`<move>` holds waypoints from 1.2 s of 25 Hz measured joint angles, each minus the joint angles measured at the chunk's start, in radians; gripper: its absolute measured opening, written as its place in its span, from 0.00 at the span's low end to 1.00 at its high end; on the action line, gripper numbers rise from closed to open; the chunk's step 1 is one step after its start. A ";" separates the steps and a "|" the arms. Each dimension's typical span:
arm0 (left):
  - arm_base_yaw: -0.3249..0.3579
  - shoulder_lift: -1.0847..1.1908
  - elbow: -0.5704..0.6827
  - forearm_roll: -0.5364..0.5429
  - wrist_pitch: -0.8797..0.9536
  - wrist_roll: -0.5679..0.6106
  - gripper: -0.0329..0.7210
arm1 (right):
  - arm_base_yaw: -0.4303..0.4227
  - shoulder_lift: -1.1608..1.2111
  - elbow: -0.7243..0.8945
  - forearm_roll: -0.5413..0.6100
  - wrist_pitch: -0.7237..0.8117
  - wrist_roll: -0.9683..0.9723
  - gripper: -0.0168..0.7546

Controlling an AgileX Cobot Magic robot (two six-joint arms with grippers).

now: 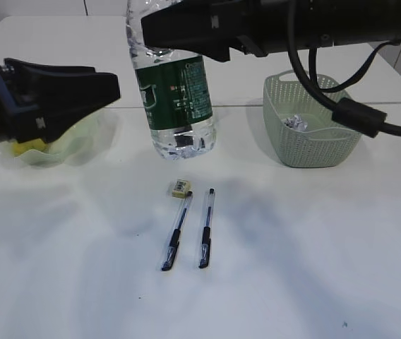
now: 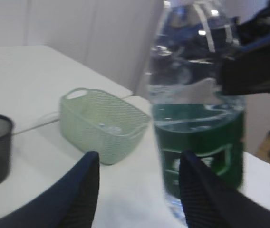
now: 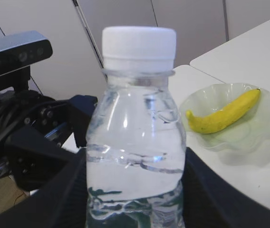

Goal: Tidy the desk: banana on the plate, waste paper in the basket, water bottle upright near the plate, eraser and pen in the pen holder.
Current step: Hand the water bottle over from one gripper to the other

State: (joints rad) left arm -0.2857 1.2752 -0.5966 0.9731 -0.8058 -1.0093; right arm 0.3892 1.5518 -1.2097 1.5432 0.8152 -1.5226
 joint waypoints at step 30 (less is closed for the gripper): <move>-0.041 0.201 -0.050 0.075 -0.377 -0.195 0.90 | 0.004 0.002 0.000 0.073 0.143 -0.026 0.52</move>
State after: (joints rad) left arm -0.3267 1.4759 -0.6465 1.0479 -1.1828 -1.2042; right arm 0.3936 1.5533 -1.2097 1.6166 0.9582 -1.5488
